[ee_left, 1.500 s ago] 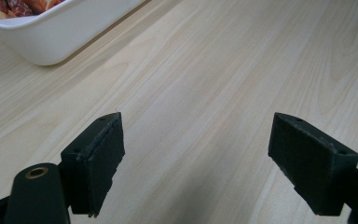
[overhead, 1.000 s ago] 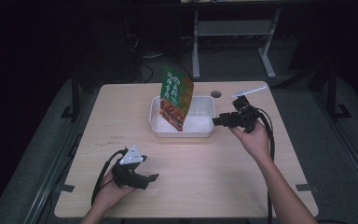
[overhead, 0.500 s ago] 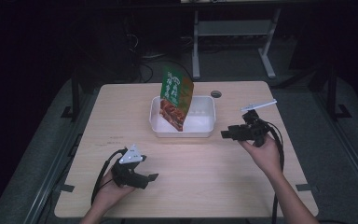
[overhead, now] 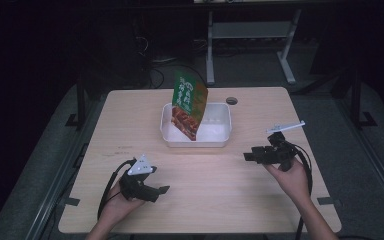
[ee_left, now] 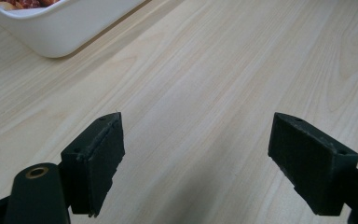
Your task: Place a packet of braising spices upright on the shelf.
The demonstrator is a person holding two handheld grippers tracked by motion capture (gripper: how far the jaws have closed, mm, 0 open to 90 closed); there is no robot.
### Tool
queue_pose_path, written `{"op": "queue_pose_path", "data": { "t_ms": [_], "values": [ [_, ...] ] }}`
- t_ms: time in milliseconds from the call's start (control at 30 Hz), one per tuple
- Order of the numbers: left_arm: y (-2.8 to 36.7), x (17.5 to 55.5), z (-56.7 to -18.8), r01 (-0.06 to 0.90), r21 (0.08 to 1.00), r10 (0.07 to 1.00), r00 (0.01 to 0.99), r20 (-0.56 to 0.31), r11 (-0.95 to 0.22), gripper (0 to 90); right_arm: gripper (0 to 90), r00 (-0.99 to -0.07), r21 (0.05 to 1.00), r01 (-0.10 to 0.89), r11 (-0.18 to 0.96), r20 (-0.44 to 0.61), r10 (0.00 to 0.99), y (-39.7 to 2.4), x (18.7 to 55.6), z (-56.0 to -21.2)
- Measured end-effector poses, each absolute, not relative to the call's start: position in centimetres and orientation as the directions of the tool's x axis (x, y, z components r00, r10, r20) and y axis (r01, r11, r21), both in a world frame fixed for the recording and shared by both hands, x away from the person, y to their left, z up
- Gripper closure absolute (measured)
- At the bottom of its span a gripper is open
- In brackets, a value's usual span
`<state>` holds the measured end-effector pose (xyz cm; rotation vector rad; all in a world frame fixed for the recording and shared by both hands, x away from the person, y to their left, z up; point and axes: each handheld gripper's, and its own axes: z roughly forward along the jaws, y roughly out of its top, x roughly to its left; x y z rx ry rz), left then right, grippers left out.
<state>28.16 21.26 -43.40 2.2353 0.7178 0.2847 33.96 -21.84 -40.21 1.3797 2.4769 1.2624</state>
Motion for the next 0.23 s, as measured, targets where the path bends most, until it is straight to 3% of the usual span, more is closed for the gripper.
{"op": "queue_pose_path", "data": {
  "t_ms": [233],
  "values": [
    [21.2, 28.2, -43.5, 0.409, 0.724, 0.573, 0.819, -0.023, -0.556, 18.1, 44.2, -0.616, 0.659, 0.690, 0.299, 0.317, 0.721, -22.2, 31.8, -41.7]
  ]
}}
